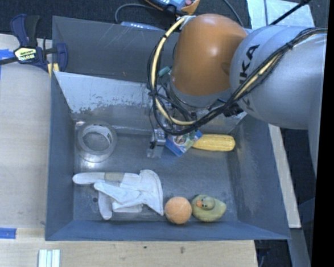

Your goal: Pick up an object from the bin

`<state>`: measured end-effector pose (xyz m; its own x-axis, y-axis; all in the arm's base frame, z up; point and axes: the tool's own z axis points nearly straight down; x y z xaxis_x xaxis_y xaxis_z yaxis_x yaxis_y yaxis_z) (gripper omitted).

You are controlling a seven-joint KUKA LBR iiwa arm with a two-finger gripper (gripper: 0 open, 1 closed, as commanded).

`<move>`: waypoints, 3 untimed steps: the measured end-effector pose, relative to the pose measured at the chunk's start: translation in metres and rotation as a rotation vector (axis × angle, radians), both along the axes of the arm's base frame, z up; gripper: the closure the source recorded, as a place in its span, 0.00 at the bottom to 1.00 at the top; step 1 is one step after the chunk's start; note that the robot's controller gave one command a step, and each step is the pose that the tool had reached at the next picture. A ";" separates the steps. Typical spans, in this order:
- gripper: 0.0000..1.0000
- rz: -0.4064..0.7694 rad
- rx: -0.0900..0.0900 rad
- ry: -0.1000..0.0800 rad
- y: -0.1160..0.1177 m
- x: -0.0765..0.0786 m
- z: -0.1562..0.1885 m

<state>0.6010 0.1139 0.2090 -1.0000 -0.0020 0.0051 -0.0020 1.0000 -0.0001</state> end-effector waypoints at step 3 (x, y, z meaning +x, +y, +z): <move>0.00 0.050 -0.001 -0.002 -0.072 -0.021 -0.052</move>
Offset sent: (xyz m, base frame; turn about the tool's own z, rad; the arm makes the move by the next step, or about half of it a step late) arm -0.0429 -0.0840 -0.0744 -0.0974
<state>0.5803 0.0415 0.1568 -0.9987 -0.0517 0.0035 -0.0517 0.9987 -0.0007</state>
